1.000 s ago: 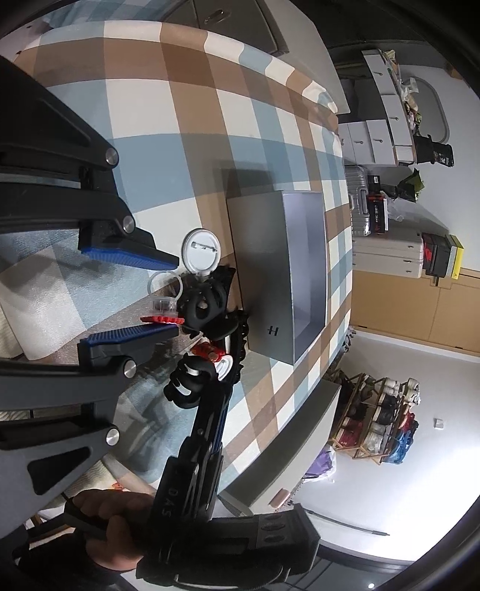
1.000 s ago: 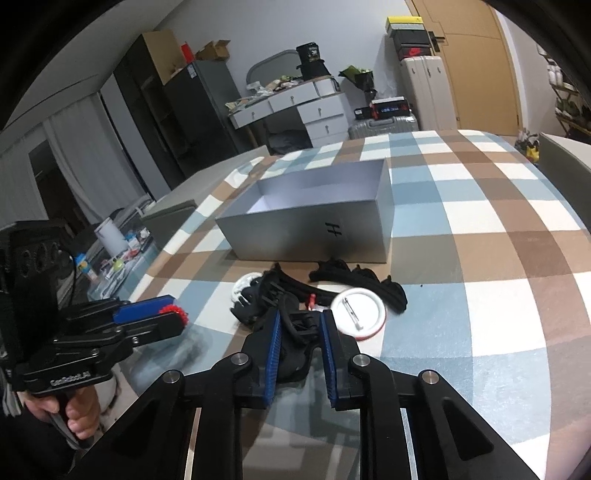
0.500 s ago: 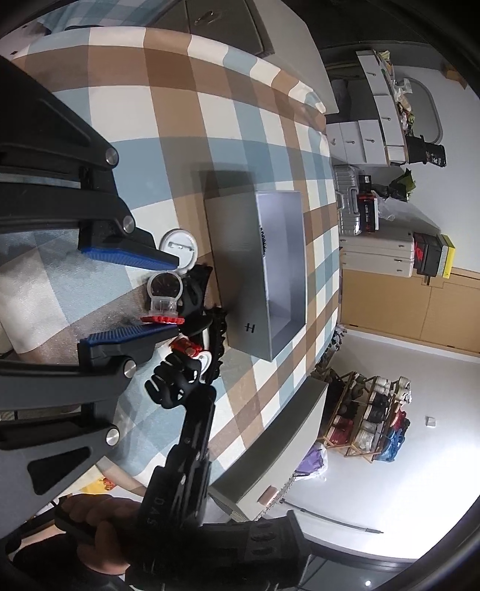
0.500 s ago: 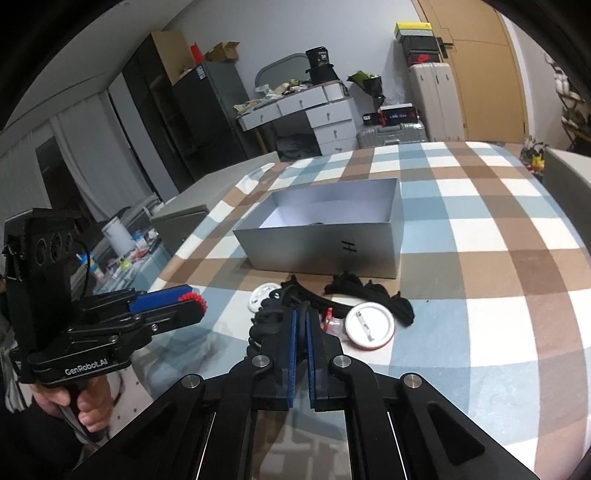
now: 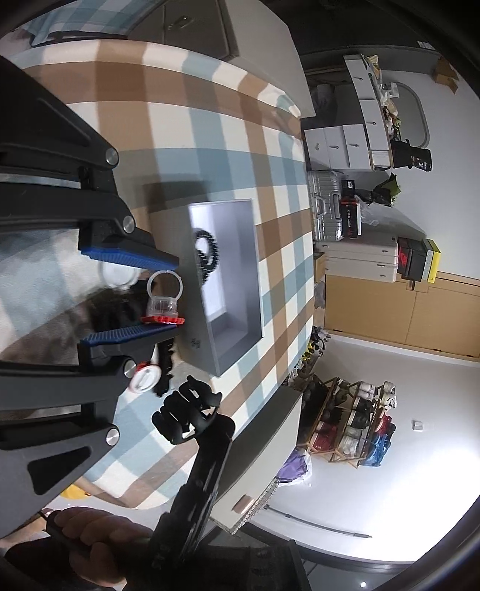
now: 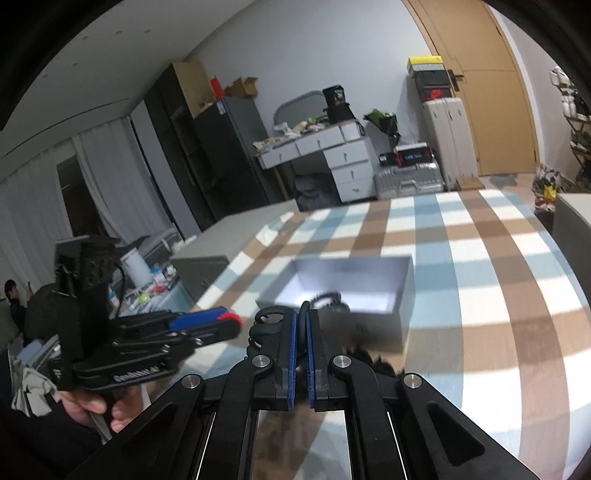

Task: Organize jewelry
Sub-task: 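Carry both items into the grey box and open both grippers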

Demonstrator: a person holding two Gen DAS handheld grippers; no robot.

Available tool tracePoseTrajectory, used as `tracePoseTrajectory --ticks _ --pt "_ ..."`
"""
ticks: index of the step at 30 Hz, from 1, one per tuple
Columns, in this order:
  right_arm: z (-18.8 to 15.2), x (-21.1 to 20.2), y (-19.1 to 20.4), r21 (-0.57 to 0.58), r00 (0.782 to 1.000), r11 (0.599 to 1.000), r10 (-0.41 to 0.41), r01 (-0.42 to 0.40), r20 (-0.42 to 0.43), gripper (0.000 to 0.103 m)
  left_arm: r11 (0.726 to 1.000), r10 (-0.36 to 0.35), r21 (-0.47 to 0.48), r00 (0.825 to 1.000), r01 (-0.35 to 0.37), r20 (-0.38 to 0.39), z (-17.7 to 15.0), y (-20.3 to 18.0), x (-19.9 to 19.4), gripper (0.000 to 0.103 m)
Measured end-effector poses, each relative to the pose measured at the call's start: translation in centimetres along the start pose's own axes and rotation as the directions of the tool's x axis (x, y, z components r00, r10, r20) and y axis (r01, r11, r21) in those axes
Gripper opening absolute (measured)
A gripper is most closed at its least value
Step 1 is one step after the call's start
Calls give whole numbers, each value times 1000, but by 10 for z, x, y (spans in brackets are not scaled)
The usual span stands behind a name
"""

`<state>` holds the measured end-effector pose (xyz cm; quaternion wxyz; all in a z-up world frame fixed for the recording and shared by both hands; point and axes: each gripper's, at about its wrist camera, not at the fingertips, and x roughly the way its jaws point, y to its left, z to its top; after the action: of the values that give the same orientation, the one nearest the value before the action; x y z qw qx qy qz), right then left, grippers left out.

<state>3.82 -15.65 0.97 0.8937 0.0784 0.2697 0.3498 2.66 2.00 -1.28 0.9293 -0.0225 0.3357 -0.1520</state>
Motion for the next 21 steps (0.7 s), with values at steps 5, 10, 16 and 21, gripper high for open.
tracePoseTrajectory --ticks 5,10,16,21 --pt "21 13 -10 13 999 999 29 -29 36 4 1000 -10 -16 1000 10 14 18 10 14 24" --pt "38 29 -20 13 998 999 39 -40 43 4 999 -22 -31 1000 22 15 31 18 27 23" --pt "50 55 -40 40 999 998 41 -42 26 4 999 -44 -33 999 44 -11 41 22 49 23" --pt "50 76 -52 47 1000 998 31 -30 -5 4 998 -58 -23 998 57 -39 44 21 65 24"
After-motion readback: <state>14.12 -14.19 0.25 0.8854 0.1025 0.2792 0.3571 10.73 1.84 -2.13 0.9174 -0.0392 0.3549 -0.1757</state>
